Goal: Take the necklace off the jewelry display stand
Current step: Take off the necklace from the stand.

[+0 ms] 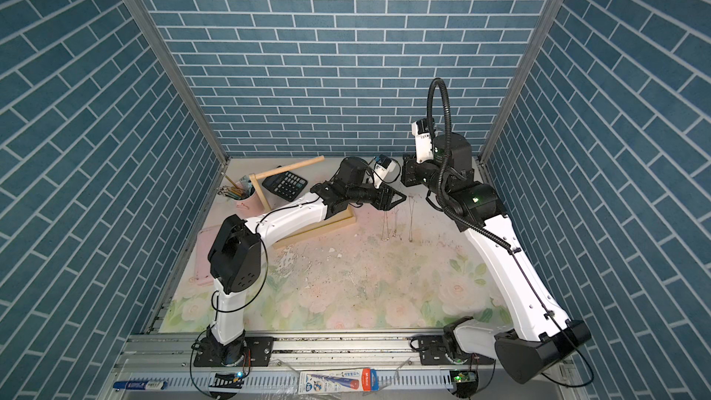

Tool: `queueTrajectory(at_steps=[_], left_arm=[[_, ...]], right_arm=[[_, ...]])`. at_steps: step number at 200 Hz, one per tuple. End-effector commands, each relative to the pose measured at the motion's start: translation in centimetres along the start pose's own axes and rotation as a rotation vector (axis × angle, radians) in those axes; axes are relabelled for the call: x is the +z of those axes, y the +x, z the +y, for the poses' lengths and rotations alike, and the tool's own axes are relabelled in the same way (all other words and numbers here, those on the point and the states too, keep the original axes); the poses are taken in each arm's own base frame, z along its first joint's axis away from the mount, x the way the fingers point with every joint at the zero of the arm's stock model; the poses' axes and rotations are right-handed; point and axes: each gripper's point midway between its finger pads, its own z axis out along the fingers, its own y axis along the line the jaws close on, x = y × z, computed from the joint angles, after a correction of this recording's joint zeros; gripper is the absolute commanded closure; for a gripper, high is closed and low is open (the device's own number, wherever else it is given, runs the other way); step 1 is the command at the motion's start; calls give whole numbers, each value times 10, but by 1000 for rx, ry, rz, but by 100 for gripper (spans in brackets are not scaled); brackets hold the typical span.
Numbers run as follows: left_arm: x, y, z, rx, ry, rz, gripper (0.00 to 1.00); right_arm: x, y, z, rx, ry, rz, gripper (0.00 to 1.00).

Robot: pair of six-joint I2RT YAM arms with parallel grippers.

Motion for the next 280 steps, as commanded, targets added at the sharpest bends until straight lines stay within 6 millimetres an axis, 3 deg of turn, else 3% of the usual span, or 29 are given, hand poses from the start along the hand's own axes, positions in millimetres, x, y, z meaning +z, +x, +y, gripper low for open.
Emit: queueTrajectory(at_steps=[1, 162, 280], left_arm=[[4, 6, -3, 16, 22, 11, 38], [14, 1, 0, 68, 30, 34, 46], [25, 1, -1, 26, 73, 13, 65]], right_arm=[[1, 2, -3, -27, 1, 2, 100], [2, 2, -14, 5, 9, 9, 100], [1, 5, -12, 12, -11, 14, 100]])
